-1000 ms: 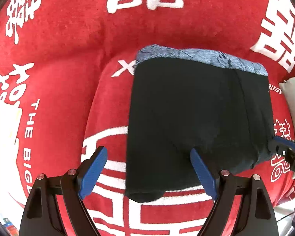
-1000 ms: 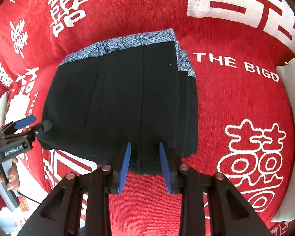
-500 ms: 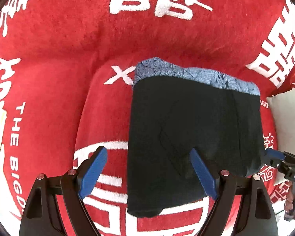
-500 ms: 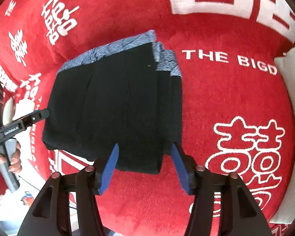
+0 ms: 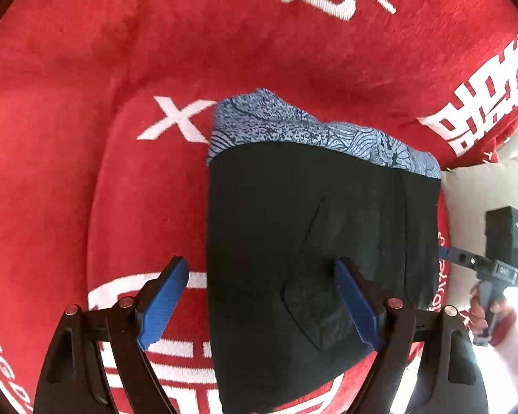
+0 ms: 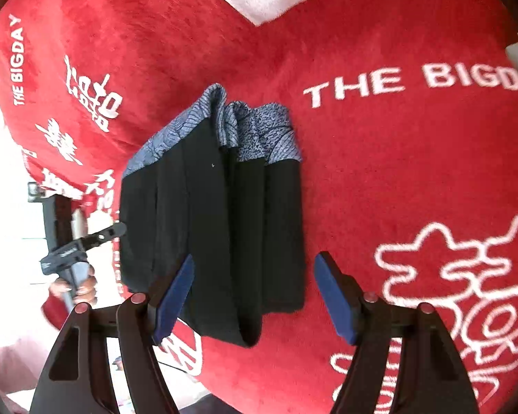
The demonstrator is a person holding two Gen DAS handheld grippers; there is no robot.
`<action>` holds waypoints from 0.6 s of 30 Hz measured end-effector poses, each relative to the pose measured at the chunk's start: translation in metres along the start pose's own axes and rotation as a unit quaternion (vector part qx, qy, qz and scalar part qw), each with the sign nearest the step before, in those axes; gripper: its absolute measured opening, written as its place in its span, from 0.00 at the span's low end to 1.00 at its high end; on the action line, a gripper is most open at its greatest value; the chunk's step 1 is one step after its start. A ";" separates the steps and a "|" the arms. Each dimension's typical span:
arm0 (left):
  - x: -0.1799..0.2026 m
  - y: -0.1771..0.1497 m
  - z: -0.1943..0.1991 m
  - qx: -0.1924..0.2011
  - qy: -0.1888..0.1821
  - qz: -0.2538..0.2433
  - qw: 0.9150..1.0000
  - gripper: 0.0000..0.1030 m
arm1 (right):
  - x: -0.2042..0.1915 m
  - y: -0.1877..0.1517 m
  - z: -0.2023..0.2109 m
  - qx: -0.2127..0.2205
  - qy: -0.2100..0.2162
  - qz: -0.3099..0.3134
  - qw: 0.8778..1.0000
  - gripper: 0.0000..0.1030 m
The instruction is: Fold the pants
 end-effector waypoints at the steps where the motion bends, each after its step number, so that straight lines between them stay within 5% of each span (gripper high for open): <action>1: 0.000 0.001 -0.002 -0.002 -0.004 -0.003 1.000 0.84 | 0.002 0.001 -0.003 -0.005 0.015 -0.004 1.000 0.73; 18: 0.022 0.026 -0.038 -0.033 -0.087 -0.023 0.995 0.84 | 0.014 0.027 -0.042 -0.068 0.104 0.011 0.992 0.73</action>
Point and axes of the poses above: each gripper's, at about its wrist camera, not at the fingertips, and z roughly against the way its jaws point, x to its right, y to its top, the point moved 8 cm from there along -z, roughly the way its jaws point, and after that the axes turned 8 degrees about y, right-handed, at the moved point
